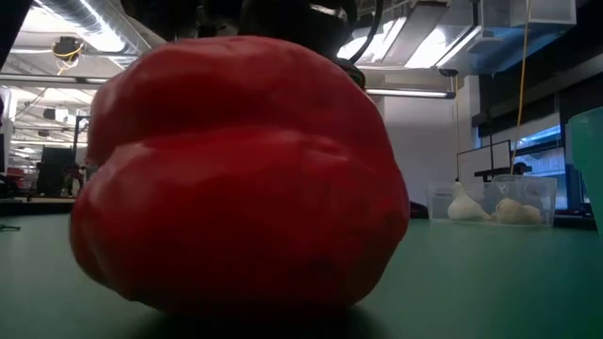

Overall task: Sort produce into baskets
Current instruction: Put the red bell pepper into the blue bin

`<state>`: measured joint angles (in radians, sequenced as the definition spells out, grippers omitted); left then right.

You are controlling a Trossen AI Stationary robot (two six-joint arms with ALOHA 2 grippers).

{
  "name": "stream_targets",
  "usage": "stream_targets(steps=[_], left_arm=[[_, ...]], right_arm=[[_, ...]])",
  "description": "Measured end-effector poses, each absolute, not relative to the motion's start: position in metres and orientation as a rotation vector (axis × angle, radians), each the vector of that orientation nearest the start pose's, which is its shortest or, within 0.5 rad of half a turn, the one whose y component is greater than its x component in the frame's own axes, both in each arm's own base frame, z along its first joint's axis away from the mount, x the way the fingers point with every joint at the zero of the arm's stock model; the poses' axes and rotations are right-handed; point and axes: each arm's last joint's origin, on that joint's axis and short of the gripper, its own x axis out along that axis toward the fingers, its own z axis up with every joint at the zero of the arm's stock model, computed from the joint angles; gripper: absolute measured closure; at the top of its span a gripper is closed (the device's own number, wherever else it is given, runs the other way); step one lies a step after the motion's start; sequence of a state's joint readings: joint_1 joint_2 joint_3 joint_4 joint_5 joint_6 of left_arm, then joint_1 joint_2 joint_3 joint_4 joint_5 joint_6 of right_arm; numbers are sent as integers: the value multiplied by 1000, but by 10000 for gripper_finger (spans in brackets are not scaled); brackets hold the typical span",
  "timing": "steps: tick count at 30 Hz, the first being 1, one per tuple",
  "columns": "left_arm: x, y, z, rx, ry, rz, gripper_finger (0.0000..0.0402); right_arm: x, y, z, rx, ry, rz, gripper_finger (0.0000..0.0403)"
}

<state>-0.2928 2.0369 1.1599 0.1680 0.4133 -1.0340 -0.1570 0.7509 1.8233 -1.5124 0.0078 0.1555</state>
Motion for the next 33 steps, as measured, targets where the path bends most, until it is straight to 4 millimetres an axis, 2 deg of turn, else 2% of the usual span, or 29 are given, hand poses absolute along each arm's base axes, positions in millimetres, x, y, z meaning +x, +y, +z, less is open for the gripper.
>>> stream_targets(steps=[16, 26, 33], left_arm=[[391, -125, 126, -974, 1041, -261, 385], [394, -114, 127, -984, 1031, -262, 384], [395, -101, 151, -1000, 960, -271, 390]], right_arm=[[-21, 3, 486, 182, 425, -208, 75], [-21, 3, 486, 182, 425, -208, 75], [-21, 3, 486, 180, 426, -207, 75]])
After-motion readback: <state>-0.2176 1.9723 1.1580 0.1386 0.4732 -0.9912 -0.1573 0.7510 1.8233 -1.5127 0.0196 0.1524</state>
